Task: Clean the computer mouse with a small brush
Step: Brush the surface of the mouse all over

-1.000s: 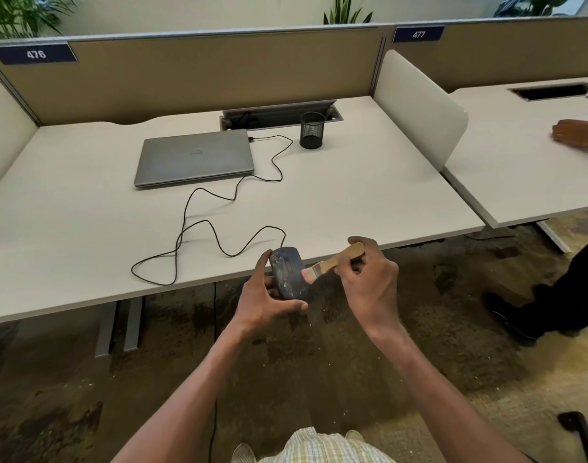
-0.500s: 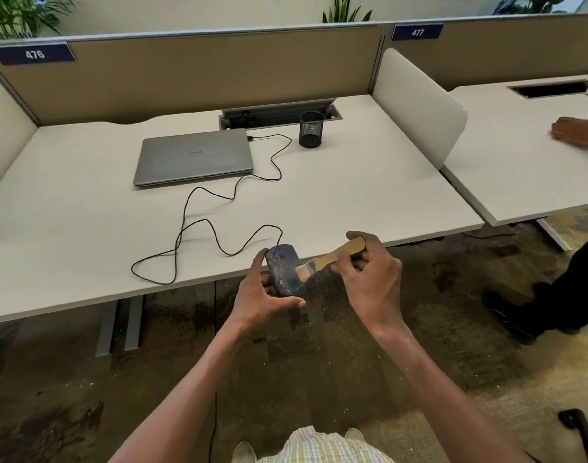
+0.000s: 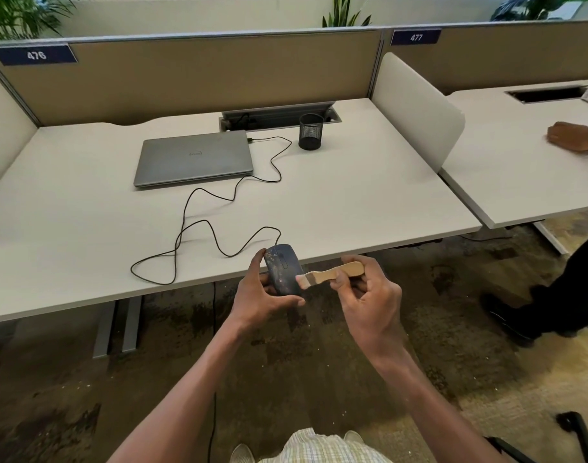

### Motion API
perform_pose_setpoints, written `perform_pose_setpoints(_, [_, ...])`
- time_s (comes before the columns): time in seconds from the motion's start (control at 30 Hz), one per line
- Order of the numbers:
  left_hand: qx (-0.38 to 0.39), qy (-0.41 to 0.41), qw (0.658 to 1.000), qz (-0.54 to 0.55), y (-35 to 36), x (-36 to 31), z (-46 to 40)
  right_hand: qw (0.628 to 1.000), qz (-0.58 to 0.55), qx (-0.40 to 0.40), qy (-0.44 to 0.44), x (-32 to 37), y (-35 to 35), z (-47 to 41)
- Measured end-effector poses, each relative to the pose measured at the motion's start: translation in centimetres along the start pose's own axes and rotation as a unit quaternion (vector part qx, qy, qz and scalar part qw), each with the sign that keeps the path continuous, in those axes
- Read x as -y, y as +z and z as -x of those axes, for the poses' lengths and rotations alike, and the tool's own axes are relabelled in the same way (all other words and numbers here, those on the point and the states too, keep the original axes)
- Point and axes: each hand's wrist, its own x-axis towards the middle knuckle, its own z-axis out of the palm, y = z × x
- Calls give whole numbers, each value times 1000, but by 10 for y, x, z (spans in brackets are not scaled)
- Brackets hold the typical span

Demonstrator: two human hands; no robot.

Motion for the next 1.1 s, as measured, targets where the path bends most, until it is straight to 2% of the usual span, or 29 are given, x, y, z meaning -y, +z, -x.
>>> perform_pose_setpoints(0.13, [7, 6, 1000, 2, 0, 1, -1, 999, -17, 29, 2, -5, 4, 9])
perform_pose_setpoints(0.37, [12, 8, 1000, -17, -7, -1, 3, 998, -52, -10, 30, -24, -1, 4])
perform_pose_setpoints(0.57, [33, 11, 999, -28, -9, -4, 5, 993, -80, 68, 57, -36, 0, -3])
perform_pose_setpoints(0.87, [82, 6, 996, -20, -18, -10, 16, 991, -103, 41, 79, -42, 10, -43])
perform_pose_setpoints(1.03, [89, 1, 996, -21, -16, -7, 19, 990, -118, -9, 77, -44, 17, -55])
perform_pose_setpoints(1.1, [89, 0, 996, -20, -16, -7, 20, 989, -124, -4, 82, -44, 18, -55])
